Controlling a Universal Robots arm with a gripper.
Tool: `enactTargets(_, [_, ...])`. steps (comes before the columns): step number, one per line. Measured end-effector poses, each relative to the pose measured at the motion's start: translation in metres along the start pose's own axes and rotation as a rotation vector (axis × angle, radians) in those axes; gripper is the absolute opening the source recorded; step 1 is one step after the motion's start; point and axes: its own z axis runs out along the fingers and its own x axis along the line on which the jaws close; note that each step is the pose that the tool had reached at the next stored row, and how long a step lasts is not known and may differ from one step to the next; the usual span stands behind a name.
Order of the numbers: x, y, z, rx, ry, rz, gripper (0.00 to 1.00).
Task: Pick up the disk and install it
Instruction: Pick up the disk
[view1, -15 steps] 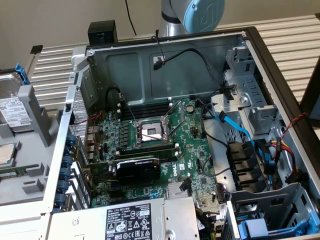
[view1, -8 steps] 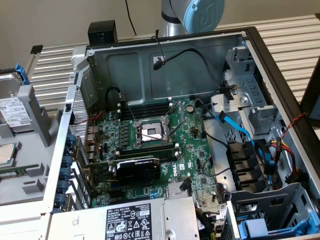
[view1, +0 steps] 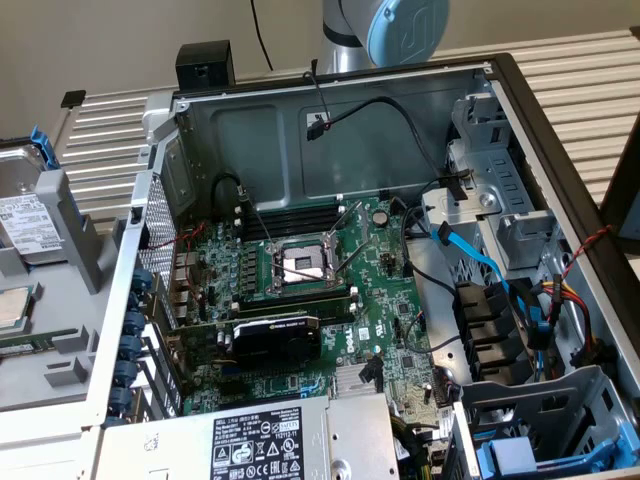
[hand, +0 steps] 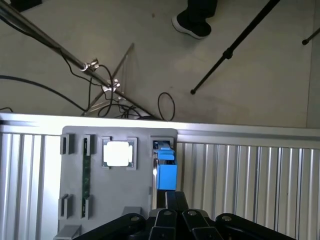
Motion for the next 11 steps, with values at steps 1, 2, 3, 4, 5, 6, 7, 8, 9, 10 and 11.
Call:
enactTargets(1, [0.0, 0.0006, 0.0002, 0.0051, 0.0003, 0.0, 0.11])
enactTargets(2, [0.0001, 0.0011, 0.0003, 0.0099, 0.0004, 0.0, 0.11])
enactTargets(3, [0.0001, 0.0015, 0.0005, 0.0141, 0.0006, 0.0, 0.11])
enactTargets(4, [0.0, 0.0017, 0.0006, 0.0153, 0.0006, 0.0, 0.11])
enactTargets(5, [0.0, 0.0017, 0.0006, 0.0153, 0.0006, 0.0, 0.11])
enactTargets(6, [0.0, 0.0017, 0.0006, 0.0152, 0.0007, 0.0, 0.11])
enactTargets(7, [0.0001, 0.0018, 0.0007, 0.0151, 0.0007, 0.0, 0.11])
enactTargets(8, [0.0001, 0.0018, 0.0008, 0.0151, 0.0007, 0.0, 0.11])
enactTargets(9, [0.0001, 0.0018, 0.0009, 0.015, 0.0007, 0.0, 0.11])
enactTargets(10, [0.0002, 0.0018, 0.0009, 0.015, 0.0006, 0.0, 0.11])
enactTargets(11, [0.0004, 0.0018, 0.001, 0.015, 0.0006, 0.0, 0.11])
